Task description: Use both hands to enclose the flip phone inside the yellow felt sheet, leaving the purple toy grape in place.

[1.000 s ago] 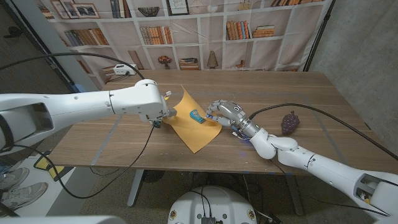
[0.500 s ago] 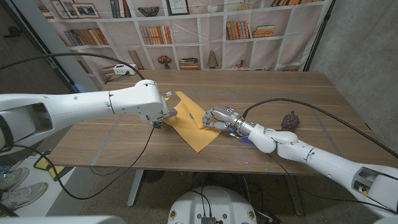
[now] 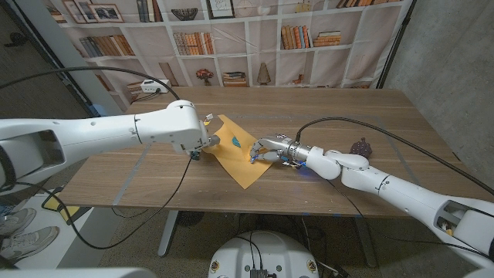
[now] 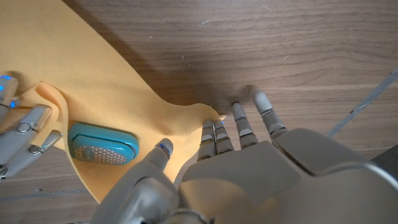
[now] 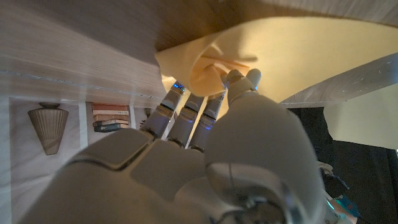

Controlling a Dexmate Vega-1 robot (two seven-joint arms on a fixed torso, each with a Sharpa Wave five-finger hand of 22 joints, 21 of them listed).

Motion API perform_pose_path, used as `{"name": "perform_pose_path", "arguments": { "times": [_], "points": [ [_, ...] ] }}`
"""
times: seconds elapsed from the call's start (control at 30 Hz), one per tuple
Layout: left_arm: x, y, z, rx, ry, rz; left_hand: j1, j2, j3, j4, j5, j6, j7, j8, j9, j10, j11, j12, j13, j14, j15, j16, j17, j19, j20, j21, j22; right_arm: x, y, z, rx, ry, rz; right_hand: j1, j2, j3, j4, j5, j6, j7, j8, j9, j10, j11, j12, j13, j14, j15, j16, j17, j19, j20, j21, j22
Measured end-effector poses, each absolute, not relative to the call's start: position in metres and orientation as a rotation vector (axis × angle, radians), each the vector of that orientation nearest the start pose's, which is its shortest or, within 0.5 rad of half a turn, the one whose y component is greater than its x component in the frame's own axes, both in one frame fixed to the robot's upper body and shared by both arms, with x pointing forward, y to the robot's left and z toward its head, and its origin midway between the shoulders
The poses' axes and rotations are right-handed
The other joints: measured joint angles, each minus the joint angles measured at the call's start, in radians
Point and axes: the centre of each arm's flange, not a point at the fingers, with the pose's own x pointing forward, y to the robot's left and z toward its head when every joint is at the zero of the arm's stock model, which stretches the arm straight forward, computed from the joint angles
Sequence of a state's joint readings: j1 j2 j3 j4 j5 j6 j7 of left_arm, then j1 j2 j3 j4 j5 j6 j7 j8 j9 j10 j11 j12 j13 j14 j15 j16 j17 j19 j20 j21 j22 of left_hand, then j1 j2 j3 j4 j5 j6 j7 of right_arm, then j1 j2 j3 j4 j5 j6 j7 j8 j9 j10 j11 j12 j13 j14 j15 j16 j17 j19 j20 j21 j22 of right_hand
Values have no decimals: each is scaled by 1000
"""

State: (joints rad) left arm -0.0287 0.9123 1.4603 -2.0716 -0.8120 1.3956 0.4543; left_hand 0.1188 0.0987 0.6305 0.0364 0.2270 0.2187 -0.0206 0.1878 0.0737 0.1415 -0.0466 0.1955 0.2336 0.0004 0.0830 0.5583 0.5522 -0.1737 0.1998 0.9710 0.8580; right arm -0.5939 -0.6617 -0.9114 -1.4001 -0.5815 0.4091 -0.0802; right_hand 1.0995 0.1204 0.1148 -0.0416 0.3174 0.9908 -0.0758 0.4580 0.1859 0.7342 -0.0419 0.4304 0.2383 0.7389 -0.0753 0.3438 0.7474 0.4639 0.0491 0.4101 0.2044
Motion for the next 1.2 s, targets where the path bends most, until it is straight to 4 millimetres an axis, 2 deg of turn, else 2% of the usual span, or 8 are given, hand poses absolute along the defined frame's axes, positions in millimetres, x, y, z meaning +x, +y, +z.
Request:
{"name": "perform_pose_path", "arguments": {
  "times": [0.1, 0.23, 0.33, 0.67, 0.77, 0.87, 1.07, 1.2],
  "points": [
    [557, 209, -21, 1312, 344, 14, 127, 11, 43, -150, 28, -37, -38, 11, 109, 8, -8, 9, -1, 13, -26, 31, -1, 0, 0, 26, 14, 614, -107, -76, -1469, -904, 572, -3, -3, 5, 5, -8, -2, -2, -8, 0, 0, 14, -6, -2, -4, 4, -7, -9, -5, 5, 0, -5],
    [556, 208, -20, 1320, 327, 39, 223, 12, 56, -215, 40, -59, -161, -4, 115, -8, -17, 17, 10, -1, -38, 53, 2, 0, 0, 43, 20, 616, -107, -73, -1470, -897, 572, -4, -4, 9, 9, -15, -1, -1, -8, 0, 5, 19, -6, -6, -4, 3, -8, -18, -5, 5, 0, -5],
    [553, 203, -19, 1362, 314, 49, 290, 7, 60, -222, 40, -114, -194, -7, 119, -27, -23, 15, 25, -15, -35, 66, 4, 0, 0, 54, 20, 617, -107, -72, -1470, -896, 570, -4, -4, 9, 9, -15, -1, -1, -15, 0, 9, 23, -6, -6, -4, 3, -14, -20, -5, 5, 0, -5],
    [541, 206, -13, 1442, 259, 165, 642, -75, 26, -229, 4, -198, -198, 17, 122, -56, -54, 45, 69, -6, -72, 113, -27, 0, 0, 99, -22, 624, -107, -77, -1484, -843, 598, -4, -4, 13, 13, -28, -1, -1, -18, 0, 11, 24, -13, -11, -4, 3, -20, -33, -11, 10, -4, -4],
    [526, 206, -5, 1599, 177, 204, 755, -99, -26, -221, -27, -123, -197, 51, 125, 46, -89, 103, 91, 94, -112, 159, -52, 5, -23, 126, -75, 625, -106, -77, -1484, -840, 598, -4, -4, 13, 13, -31, -1, -1, -19, 0, 11, 24, -20, -11, -4, 3, -25, -36, -11, 10, -4, -4],
    [516, 212, -8, 1651, 125, 228, 860, -106, -67, -214, -35, 37, -194, 99, 125, 191, -132, 156, 100, 238, -121, 193, -102, 120, -79, 167, -157, 626, -105, -78, -1491, -838, 600, -6, -6, 13, 13, -33, -1, -1, -19, 0, 15, 20, -25, -11, -5, 2, -27, -39, -11, 10, -4, -4],
    [510, 213, -9, 1687, 22, 283, 715, -215, -221, -148, -37, -52, -193, 27, 120, 128, -114, 89, 77, 181, -122, 141, -143, 87, -52, 142, -262, 627, -105, -78, -1491, -839, 596, -8, -8, 13, 14, -41, -1, -1, -26, 0, 15, 20, -25, -11, -5, 1, -27, -48, -15, 14, -4, -4],
    [508, 206, -14, 1748, -6, 276, 683, -226, -245, -137, -19, -38, -196, 26, 120, 86, -113, 73, 80, 124, -121, 103, -157, 68, -43, 128, -288, 628, -106, -77, -1489, -842, 593, -11, -11, 17, 18, -41, -1, -1, -27, 0, 19, 17, -25, -11, -4, 0, -34, -50, -16, 16, -4, -4]
  ]
}}
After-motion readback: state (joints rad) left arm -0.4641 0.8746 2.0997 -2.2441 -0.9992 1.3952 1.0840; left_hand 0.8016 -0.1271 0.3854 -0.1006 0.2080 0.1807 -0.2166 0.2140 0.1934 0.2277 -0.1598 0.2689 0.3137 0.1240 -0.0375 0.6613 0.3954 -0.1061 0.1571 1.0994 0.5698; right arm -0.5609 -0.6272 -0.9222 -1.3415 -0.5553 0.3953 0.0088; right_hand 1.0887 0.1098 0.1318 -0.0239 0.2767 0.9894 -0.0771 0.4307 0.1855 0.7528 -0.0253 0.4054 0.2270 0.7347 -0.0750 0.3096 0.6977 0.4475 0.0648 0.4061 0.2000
